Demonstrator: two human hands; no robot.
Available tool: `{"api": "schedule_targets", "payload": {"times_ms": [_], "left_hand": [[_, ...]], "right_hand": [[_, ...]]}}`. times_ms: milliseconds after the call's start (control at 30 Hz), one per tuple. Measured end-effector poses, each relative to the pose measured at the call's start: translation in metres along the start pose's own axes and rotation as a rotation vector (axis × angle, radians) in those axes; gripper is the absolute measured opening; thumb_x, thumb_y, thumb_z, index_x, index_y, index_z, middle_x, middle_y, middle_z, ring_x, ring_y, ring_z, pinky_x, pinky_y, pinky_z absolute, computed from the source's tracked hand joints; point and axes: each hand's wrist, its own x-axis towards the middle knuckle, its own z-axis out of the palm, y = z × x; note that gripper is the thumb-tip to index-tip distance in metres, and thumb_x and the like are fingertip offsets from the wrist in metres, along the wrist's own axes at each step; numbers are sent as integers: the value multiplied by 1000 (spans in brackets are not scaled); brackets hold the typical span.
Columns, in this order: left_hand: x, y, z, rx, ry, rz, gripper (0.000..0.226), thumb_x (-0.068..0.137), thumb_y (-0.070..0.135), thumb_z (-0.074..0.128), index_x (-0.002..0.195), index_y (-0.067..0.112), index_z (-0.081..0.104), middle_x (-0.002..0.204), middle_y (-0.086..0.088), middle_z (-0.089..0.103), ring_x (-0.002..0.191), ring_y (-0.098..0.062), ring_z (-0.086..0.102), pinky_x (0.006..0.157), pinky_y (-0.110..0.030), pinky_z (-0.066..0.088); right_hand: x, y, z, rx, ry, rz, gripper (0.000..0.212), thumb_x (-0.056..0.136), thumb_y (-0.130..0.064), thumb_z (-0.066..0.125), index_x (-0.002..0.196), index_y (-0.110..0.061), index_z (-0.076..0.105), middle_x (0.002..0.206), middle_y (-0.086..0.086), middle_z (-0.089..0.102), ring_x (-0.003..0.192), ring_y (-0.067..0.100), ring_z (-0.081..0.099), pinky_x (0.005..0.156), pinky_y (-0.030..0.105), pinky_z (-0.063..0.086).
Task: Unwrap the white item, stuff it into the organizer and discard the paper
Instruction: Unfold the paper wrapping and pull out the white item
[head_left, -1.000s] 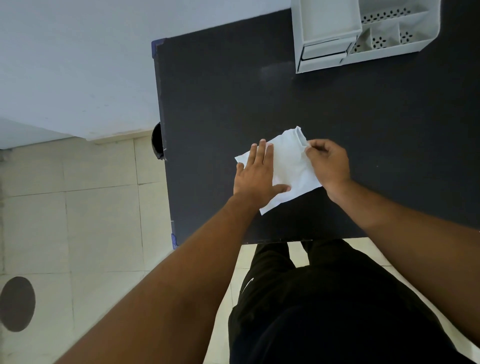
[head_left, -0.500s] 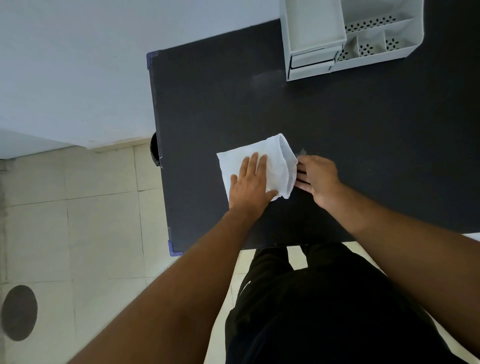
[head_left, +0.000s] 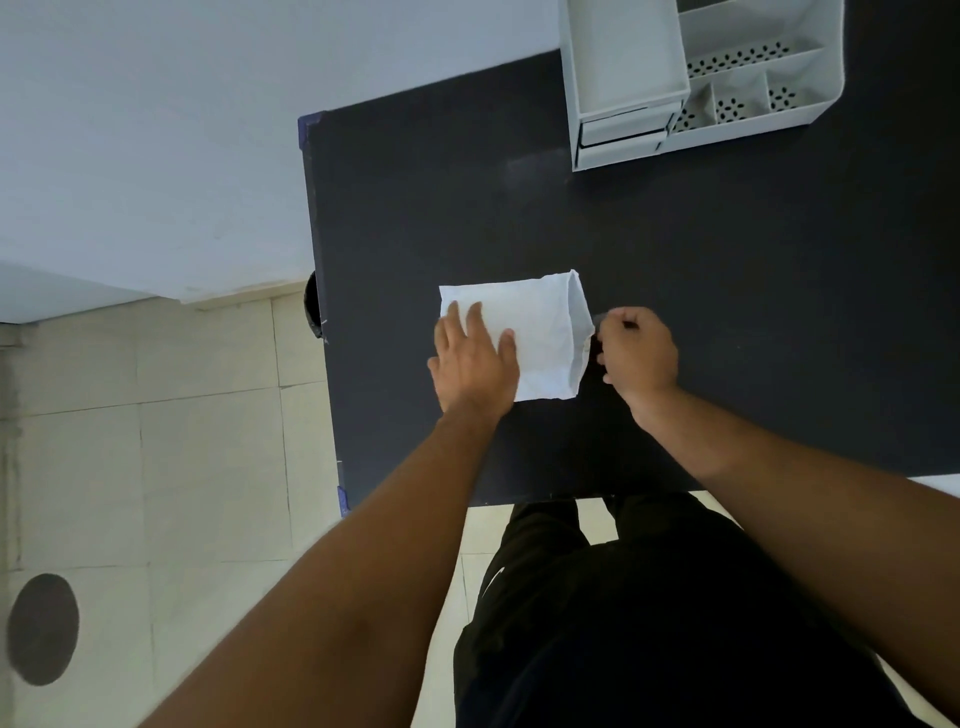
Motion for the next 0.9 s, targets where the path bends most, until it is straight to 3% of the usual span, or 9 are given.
{"api": "schedule_targets", "payload": {"times_ms": [100, 233, 333, 400, 433, 500, 700, 800, 900], "left_hand": [[21, -1, -12, -84, -39, -172, 64, 103, 43, 42, 158, 19, 19, 167, -7, 12, 153, -28, 13, 117, -55, 27], [47, 1, -28, -278, 16, -348, 58, 102, 34, 49, 153, 14, 28, 152, -8, 42, 139, -31, 39, 108, -45, 40], [62, -5, -33, -439, -18, -470, 26, 97, 26, 55, 118, 10, 58, 111, -6, 66, 100, -29, 62, 74, -32, 52], [66, -9, -36, -501, -34, -509, 14, 95, 21, 57, 86, 12, 63, 83, -1, 63, 77, -32, 58, 59, -24, 42], [67, -9, -37, -520, -21, -518, 22, 95, 19, 57, 73, 16, 55, 74, 1, 56, 70, -31, 50, 54, -23, 39], [69, -8, -40, -562, 37, -499, 25, 95, 18, 56, 72, 20, 45, 71, 2, 47, 68, -22, 40, 51, -23, 36], [70, 11, -80, -742, 329, -258, 20, 98, 24, 54, 87, 9, 62, 75, 6, 58, 63, -6, 51, 57, -17, 48], [60, 20, -101, -737, 445, -144, 11, 96, 22, 53, 87, 22, 58, 79, 11, 58, 71, -5, 56, 64, -14, 51], [43, 8, -96, -630, 461, -30, 13, 89, 25, 50, 86, 19, 61, 85, 2, 63, 74, -8, 57, 64, -19, 47]], "right_hand": [[5, -9, -1, -191, -44, -141, 41, 95, -32, 55, 135, -23, 57, 101, -15, 62, 96, 7, 56, 81, 27, 44], [23, -32, 0, -431, -116, -234, 37, 94, -28, 56, 129, -21, 64, 117, -2, 71, 109, 18, 65, 85, 30, 50], [36, -46, 1, -550, -133, -231, 18, 94, -27, 60, 104, -24, 75, 103, -3, 74, 95, 20, 68, 77, 33, 56], [41, -52, 3, -577, -122, -248, 13, 94, -29, 62, 94, -26, 74, 97, -3, 74, 88, 19, 69, 76, 37, 59], [43, -53, 4, -564, -108, -264, 12, 94, -31, 62, 92, -26, 73, 95, -4, 73, 87, 19, 69, 76, 38, 59], [43, -58, 7, -488, -75, -319, 11, 93, -32, 62, 94, -26, 70, 89, -8, 69, 85, 16, 67, 76, 36, 58], [29, -77, 13, -283, 118, -686, 17, 92, -33, 59, 99, -21, 68, 90, -11, 63, 92, 15, 58, 76, 31, 50], [15, -85, 9, -269, 173, -893, 19, 90, -30, 60, 99, -15, 67, 92, -3, 63, 90, 14, 50, 74, 29, 43], [1, -70, -2, -402, 97, -1053, 16, 84, -26, 62, 96, -16, 66, 96, 1, 63, 90, 16, 51, 77, 33, 43]]}}
